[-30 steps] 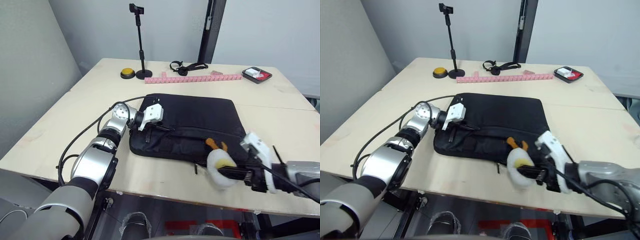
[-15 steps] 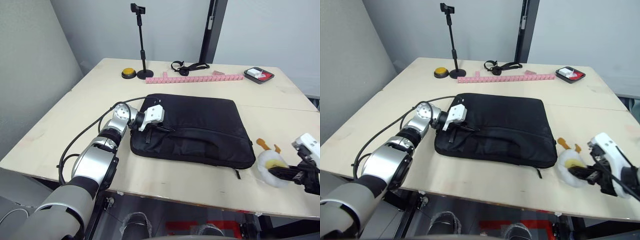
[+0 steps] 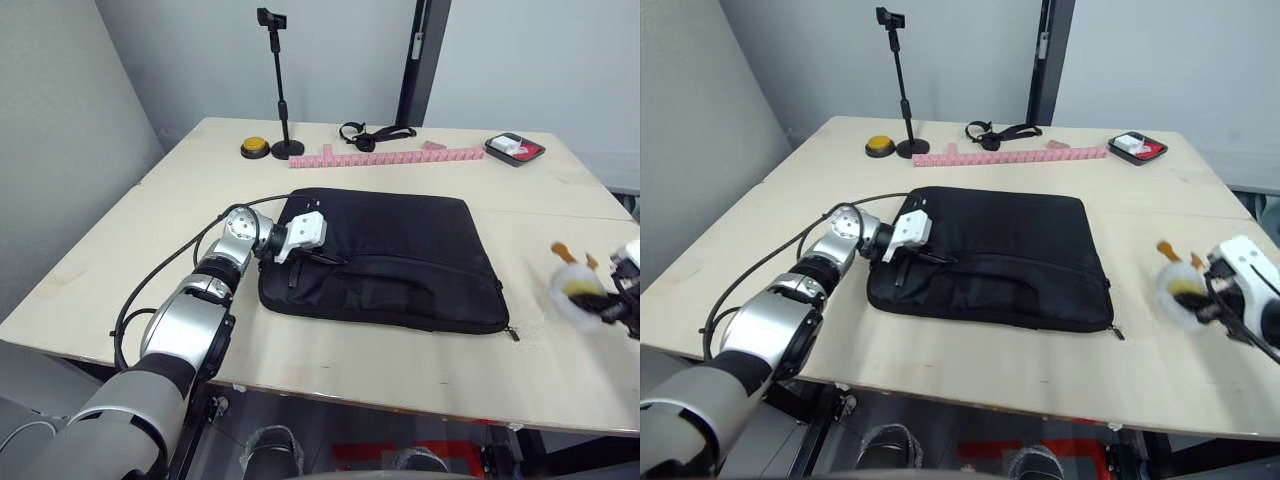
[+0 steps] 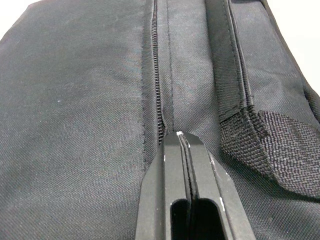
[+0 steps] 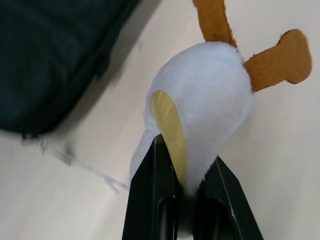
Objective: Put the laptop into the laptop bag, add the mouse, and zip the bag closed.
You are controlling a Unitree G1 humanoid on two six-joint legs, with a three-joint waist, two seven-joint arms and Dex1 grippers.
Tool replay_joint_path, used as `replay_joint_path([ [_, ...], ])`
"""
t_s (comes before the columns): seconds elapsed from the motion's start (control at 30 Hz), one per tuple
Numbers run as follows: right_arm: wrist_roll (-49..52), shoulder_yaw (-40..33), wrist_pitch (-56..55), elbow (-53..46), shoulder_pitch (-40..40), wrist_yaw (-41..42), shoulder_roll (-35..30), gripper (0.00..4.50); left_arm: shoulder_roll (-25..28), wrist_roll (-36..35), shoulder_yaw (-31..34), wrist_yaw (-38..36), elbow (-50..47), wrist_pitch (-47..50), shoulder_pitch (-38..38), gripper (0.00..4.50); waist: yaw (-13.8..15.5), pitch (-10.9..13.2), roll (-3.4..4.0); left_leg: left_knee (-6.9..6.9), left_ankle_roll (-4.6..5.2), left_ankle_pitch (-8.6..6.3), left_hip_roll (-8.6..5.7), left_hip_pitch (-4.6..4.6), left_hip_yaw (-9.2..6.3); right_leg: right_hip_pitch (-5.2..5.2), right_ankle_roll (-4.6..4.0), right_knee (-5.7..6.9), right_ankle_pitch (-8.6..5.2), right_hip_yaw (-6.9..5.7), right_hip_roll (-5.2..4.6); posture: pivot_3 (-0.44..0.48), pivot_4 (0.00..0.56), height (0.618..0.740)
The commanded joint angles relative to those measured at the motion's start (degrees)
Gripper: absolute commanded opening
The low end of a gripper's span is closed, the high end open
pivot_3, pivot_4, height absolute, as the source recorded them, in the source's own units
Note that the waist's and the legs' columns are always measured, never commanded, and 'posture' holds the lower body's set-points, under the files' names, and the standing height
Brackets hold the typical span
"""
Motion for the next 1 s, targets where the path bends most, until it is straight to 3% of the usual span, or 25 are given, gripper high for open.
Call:
replay_joint_path([
  [0.03,-3.5,3.0,-3.2,-0.8,-2.3,-2.3,1.6,0.04,0.4,4.5,-3.4,-0.6,2.1,0.3,2.4,0.00,0.1,0.0,0.00,0.00,0.00,0.00,0.02,0.00,0.00,0.01,0.00,0.00,0.00,-0.02,0.01,0.000,0.150,0.739],
  [0.43,-14.0,16.4,-4.3,-1.9,-15.6,-12.0,6.2,0.04,0.7,5.3,-3.6,-1.8,1.8,-0.8,3.0,0.00,-0.2,0.0,0.04,-0.04,0.03,-0.01,0.01,0.06,0.15,0.00,-0.01,-0.03,0.00,0.04,0.00,0.000,0.150,0.739],
  [0.83,-20.9,23.9,-1.4,-2.3,-26.2,-17.1,8.9,0.04,1.0,6.8,-5.0,-1.3,1.9,-2.3,3.8,0.00,-0.8,0.0,0.04,-0.21,0.02,-0.01,0.01,0.44,0.32,0.12,0.00,-0.03,0.00,0.19,0.02,0.000,0.150,0.739],
  [1.0,-23.6,26.8,4.9,-0.4,-30.5,-20.2,11.0,0.04,0.9,6.7,-5.3,-1.4,1.8,-2.6,4.0,0.00,-0.9,0.0,0.05,-0.26,0.01,-0.01,0.00,0.49,0.36,0.13,0.01,-0.04,0.00,0.21,0.02,0.000,0.150,0.739],
])
